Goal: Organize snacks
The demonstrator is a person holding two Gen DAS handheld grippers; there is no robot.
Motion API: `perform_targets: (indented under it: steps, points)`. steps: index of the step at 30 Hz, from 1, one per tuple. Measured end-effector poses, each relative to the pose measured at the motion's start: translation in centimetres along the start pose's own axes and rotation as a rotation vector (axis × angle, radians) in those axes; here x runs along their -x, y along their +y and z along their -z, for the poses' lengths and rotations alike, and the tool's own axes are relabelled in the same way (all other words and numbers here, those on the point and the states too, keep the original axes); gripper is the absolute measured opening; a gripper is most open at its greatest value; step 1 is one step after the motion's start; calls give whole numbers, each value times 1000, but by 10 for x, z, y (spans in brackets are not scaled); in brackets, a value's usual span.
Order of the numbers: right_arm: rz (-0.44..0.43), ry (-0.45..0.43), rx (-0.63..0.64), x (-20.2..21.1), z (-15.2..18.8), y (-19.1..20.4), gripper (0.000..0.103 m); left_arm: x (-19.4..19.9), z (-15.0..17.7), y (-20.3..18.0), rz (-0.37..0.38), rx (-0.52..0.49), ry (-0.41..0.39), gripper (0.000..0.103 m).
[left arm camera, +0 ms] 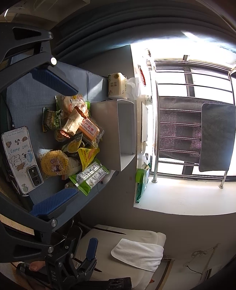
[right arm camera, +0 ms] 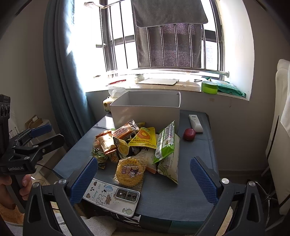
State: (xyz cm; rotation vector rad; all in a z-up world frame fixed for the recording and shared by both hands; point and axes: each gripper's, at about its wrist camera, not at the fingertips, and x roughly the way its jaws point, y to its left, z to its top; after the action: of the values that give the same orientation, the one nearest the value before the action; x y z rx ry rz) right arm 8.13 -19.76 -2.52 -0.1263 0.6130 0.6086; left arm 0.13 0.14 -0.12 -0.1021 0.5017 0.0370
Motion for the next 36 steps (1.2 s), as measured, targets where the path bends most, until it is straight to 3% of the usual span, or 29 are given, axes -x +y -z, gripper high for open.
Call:
perform_targets:
  steps: [11,19,22,27,31,35,36]
  points:
    - [-25,6,-24,-7,3,-7,103,1,2,1,-6,0,-2,103]
    - [-103,62,-148,-41,2,-41,103,-4,3,9,1,35,14,103]
    - [-103,86,-144,-65,-5,-52,103,-7,6,14,8,65,26,103]
    - [-18,171,-70,-135,-18,-64,103,-13,14,24,-4,98,45,103]
    - [-46,232,-69,-184,-27,-73,103,-15,21,27,-52,57,22,103]
    - [-62,306,-151,-217,-29,-82,103,-19,29,30,-89,44,5,103]
    - [-74,322,-177,-223,-28,-85,96,-21,31,32,-87,44,18,103]
